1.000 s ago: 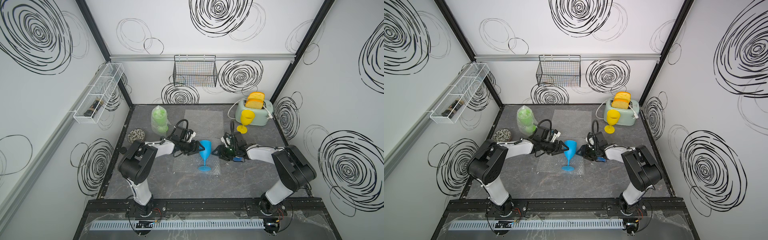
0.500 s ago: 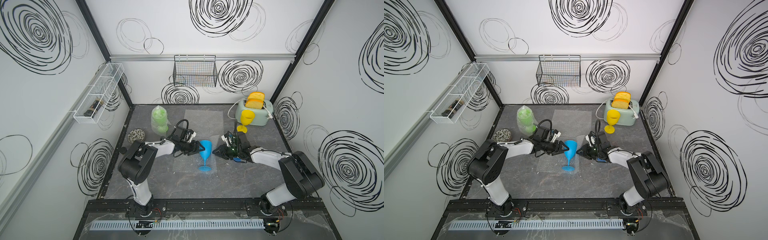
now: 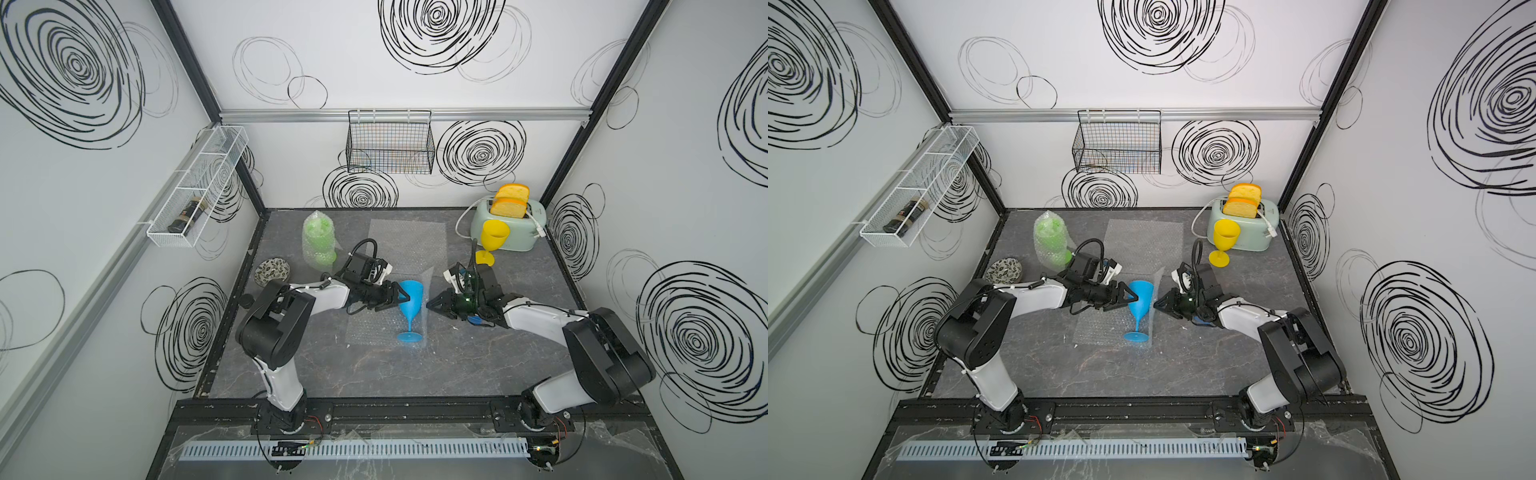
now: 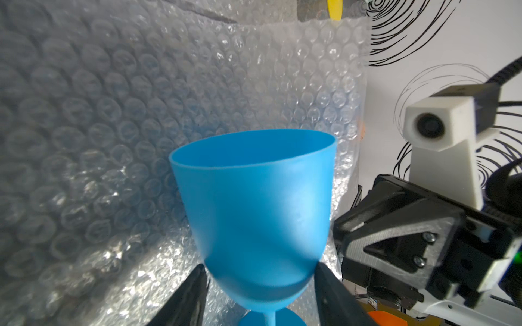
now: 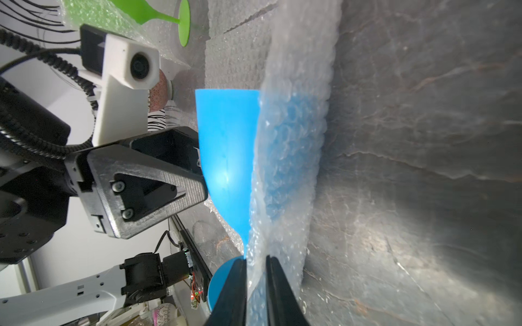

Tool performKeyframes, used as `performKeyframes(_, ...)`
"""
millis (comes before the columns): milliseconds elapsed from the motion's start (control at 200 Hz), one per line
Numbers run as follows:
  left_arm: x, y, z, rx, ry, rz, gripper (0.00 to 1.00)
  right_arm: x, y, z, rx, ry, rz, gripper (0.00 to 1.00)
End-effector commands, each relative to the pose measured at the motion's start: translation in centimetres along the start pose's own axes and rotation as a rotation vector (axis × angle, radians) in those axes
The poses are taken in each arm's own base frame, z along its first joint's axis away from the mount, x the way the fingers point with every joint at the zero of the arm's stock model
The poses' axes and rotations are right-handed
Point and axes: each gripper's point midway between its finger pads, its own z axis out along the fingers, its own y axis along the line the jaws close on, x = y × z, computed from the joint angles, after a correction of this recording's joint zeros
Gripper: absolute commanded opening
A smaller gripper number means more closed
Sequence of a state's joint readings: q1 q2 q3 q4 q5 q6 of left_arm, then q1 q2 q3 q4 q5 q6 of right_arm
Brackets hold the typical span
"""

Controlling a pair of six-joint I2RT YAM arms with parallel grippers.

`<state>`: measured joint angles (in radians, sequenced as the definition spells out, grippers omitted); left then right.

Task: Wrap wine glasses in bubble wrap
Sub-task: Wrap the wine glass in bubble wrap.

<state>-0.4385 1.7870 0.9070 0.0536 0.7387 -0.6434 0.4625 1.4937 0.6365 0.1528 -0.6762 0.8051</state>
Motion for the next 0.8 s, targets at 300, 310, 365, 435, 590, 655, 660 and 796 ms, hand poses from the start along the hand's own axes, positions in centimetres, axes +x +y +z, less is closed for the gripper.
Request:
performKeyframes(300, 1.5, 2.8, 0.3, -0.091, 0.025, -0.049, 0.63, 0.9, 0.3, 1.1, -0.030, 0.016, 0.013, 0.27)
performKeyframes(310, 1.5, 2.8, 0.3, -0.093, 0.025, -0.048, 0.63, 0.9, 0.4, 1.1, -0.032, 0.016, 0.012, 0.27)
performKeyframes(365, 1.5, 2.7, 0.4, -0.095, 0.026, -0.042, 0.62, 0.8, 0.6, 1.0, -0.036, 0.021, 0.013, 0.25)
performKeyframes(435, 1.2, 2.3, 0.0, -0.090, 0.021, -0.035, 0.63, 0.6, 1.1, 0.7, -0.038, 0.016, 0.001, 0.20)
performKeyframes(590, 1.3, 2.2, 0.1, -0.083, 0.023, -0.031, 0.64, 0.5, 1.5, 0.6, -0.009, 0.003, -0.034, 0.16)
performKeyframes(655, 0.9, 1.5, -0.3, -0.073, 0.016, -0.014, 0.67, 0.6, 1.8, 0.7, -0.003, 0.014, -0.041, 0.15)
performKeyframes(660, 0.9, 1.4, -0.3, -0.072, 0.016, -0.014, 0.67, 0.6, 1.9, 0.7, -0.003, 0.014, -0.044, 0.15)
performKeyframes(796, 0.6, 0.4, -0.7, -0.043, 0.005, 0.004, 0.73, 0.7, 2.9, 1.1, 0.015, 0.012, -0.095, 0.14)
